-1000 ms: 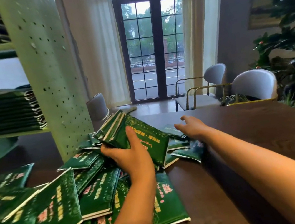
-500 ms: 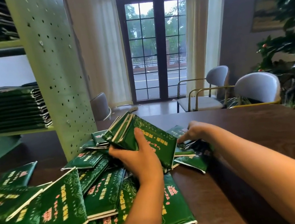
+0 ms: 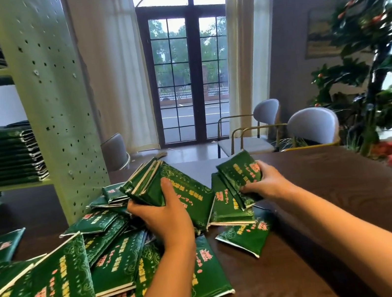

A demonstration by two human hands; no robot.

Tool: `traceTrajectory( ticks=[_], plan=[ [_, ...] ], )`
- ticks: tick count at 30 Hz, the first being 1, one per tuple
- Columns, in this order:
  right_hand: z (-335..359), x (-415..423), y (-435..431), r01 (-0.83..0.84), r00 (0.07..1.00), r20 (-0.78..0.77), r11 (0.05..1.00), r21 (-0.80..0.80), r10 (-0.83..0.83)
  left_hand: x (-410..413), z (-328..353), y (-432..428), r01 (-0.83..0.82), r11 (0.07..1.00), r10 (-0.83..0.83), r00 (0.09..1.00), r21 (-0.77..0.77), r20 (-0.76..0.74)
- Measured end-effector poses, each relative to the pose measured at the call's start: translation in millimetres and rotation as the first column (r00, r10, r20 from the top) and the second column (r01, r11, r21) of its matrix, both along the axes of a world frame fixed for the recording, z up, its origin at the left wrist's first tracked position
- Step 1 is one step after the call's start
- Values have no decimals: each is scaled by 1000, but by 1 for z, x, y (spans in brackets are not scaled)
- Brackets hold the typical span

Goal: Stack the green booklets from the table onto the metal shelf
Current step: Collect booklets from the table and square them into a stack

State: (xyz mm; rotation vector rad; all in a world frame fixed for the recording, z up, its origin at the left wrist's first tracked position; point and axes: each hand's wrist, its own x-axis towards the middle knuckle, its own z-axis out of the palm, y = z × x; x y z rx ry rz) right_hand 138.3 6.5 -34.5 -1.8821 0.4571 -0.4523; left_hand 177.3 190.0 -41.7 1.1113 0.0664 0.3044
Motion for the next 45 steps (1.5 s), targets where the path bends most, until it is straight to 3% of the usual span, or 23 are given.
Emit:
traceTrajectory(
  ticks=[9, 14, 17, 22, 26, 28, 31, 34, 36, 39, 42, 45],
  plan=[
    [27, -75, 11, -31, 932, 355, 960, 278, -72, -5, 2, -6, 174, 974, -177, 984, 147, 9],
    [21, -79, 14, -117, 923, 384, 929, 350, -28, -11, -3, -15, 338, 879, -343, 938, 336, -48],
    [8, -74, 16, -136, 930, 367, 915, 381, -14, -18, -3, -20, 454, 821, -443, 889, 347, -116],
    [-4, -67, 21, -84, 941, 338, 951, 299, -23, -27, -4, -25, 550, 740, -541, 829, 386, -145],
    [-8, -67, 27, -108, 938, 346, 958, 265, 10, -29, -8, -25, 548, 735, -543, 829, 400, -138],
    [-7, -68, 27, -31, 928, 369, 976, 214, -51, -26, -11, -25, 544, 757, -528, 835, 361, -152],
    [-3, -70, 19, 209, 875, 444, 978, 17, -194, -20, -13, -25, 494, 816, -469, 870, 301, -156],
    [-1, -73, 15, 326, 858, 476, 922, -209, -195, -19, -11, -23, 426, 855, -405, 905, 297, -130],
    [-2, -75, 22, 302, 887, 444, 890, -341, -131, -19, -11, -23, 400, 866, -386, 916, 301, -109],
    [-8, -74, 43, 129, 931, 357, 854, -503, 69, -24, -10, -25, 394, 869, -386, 918, 300, -88],
    [-16, -71, 61, -33, 954, 235, 842, -539, 188, -29, -9, -28, 393, 864, -393, 917, 315, -65],
    [-16, -71, 66, -55, 953, 230, 857, -513, 198, -32, -9, -28, 426, 857, -437, 899, 290, -29]
  ],
)
